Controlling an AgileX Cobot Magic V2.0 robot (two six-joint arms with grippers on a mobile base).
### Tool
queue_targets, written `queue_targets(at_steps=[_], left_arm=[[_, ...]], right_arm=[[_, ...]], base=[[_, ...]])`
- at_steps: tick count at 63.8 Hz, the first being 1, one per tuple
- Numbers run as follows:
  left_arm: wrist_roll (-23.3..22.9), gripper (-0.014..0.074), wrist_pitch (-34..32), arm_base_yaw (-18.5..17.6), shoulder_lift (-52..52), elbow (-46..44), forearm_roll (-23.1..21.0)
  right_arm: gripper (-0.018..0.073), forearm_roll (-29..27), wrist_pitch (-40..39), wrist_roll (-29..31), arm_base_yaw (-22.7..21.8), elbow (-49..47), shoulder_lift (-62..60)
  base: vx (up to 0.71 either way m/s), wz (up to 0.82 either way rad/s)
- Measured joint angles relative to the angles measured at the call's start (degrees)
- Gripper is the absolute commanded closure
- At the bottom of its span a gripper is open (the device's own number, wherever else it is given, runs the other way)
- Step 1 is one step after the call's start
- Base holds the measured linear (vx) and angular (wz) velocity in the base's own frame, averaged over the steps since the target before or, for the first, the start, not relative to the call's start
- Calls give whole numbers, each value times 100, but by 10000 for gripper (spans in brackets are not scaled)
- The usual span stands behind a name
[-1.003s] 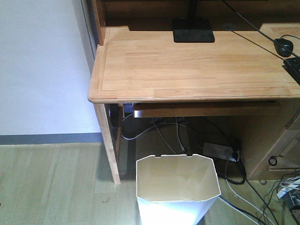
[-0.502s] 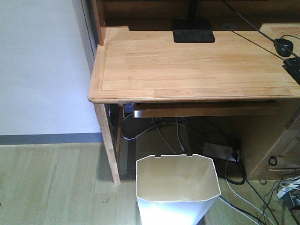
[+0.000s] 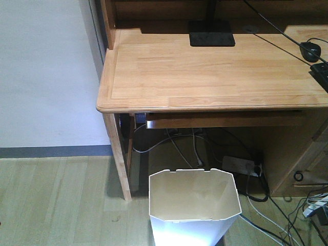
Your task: Move trash bin to bedside with robot
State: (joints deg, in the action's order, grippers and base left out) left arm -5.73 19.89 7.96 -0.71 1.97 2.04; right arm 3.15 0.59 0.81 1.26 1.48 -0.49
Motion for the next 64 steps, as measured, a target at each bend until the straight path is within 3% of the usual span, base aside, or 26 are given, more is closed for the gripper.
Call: queue_targets(at_steps=[16,37,64], left_arm=[[0,603,0,0,0,0,0],[0,603,0,0,0,0,0],[0,603,0,0,0,0,0]], right_arm=[[566,-57,243,-114,0,-788,698],[566,-121,1200,-132,0,-1926,2894],[561,-210,1333,-143,0,-2029,3883]], base=[[0,0],[0,0],[0,0]])
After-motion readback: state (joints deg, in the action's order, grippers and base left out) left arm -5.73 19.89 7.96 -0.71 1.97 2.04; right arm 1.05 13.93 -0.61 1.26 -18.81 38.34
